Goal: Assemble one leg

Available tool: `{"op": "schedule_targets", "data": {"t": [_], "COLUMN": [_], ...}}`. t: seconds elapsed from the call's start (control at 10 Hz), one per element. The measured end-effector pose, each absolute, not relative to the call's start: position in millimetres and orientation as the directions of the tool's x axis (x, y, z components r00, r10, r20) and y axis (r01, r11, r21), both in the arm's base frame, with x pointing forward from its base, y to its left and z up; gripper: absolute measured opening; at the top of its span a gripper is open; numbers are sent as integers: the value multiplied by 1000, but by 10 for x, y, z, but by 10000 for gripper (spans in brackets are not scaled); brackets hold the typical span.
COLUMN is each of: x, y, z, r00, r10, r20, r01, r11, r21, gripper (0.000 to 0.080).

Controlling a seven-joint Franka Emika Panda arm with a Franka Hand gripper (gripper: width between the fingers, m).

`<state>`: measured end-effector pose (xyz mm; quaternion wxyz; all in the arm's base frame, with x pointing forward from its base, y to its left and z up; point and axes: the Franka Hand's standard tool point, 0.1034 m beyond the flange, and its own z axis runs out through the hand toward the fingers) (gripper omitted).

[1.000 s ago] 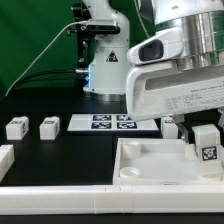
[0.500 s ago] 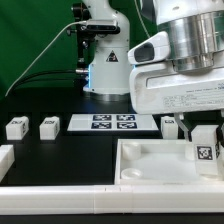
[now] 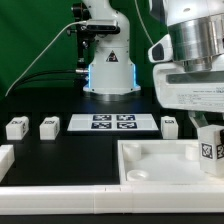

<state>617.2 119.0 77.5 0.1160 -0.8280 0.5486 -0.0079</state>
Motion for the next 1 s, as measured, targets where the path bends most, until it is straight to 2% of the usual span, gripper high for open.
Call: {"op": "schedule_targets", "data": {"t": [0.2,0.3,0.4,0.5,0.6,1.0], "x": [6170,6159,6150,6145,6139,6136], "y": [1200,1225,1251,1273,1297,1276], "z": [773,765,762,760,758,746], "r00": [405,409,414,447,460,829], "r10": [-907,-906,-903,-888,-882,-559], "r20": [-110,-111,-111,-105,-102,7], "r01": [-903,-902,-900,-884,-878,-544], "r11": [-379,-383,-388,-421,-434,-809], "r21": [-201,-199,-199,-202,-203,-223], "gripper": [294,381,540,540,625,648]}}
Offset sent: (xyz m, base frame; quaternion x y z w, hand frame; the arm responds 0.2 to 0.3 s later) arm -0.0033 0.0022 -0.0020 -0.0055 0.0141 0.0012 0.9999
